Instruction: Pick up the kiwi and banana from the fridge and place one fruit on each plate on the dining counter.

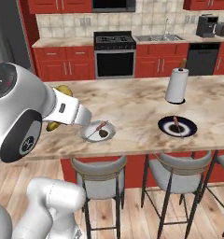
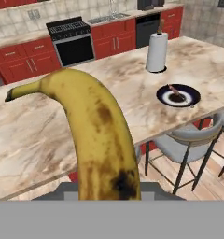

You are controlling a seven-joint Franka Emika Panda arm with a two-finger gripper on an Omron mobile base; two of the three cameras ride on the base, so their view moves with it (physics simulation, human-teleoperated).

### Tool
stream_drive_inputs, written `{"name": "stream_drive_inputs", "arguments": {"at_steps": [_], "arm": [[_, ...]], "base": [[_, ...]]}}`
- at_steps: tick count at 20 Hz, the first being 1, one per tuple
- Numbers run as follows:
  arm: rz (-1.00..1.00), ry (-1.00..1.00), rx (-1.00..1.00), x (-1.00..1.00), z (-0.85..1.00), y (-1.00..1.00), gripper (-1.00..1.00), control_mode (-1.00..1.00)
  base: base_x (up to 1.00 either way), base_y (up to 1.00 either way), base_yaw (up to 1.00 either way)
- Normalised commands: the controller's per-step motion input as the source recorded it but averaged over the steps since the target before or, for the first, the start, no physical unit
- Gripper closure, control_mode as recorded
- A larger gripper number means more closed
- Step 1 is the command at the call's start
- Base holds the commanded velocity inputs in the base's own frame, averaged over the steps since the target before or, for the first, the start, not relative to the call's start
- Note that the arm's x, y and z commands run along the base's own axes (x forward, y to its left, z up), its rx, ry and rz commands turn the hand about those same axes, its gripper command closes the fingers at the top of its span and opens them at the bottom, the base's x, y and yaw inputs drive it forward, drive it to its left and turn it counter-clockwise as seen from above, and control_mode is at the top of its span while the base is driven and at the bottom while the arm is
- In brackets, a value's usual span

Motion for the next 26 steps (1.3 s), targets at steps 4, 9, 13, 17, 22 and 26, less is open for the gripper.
{"name": "stream_drive_inputs", "arguments": {"at_steps": [4, 9, 13, 17, 22, 26], "arm": [[0.00, 0.00, 0.00, 0.00, 0.00, 0.00, 1.00, 1.00], [0.00, 0.00, 0.00, 0.00, 0.00, 0.00, 1.00, 1.00], [0.00, 0.00, 0.00, 0.00, 0.00, 0.00, 1.00, 1.00], [0.00, 0.00, 0.00, 0.00, 0.00, 0.00, 1.00, 1.00], [0.00, 0.00, 0.00, 0.00, 0.00, 0.00, 1.00, 1.00], [0.00, 0.00, 0.00, 0.00, 0.00, 0.00, 1.00, 1.00]], "base": [[0.15, -1.00, 0.00], [0.28, -1.00, 0.00], [0.32, -1.00, 0.00], [0.38, -0.91, 0.02], [0.50, -0.46, 0.14], [0.28, 0.00, 0.33]]}}
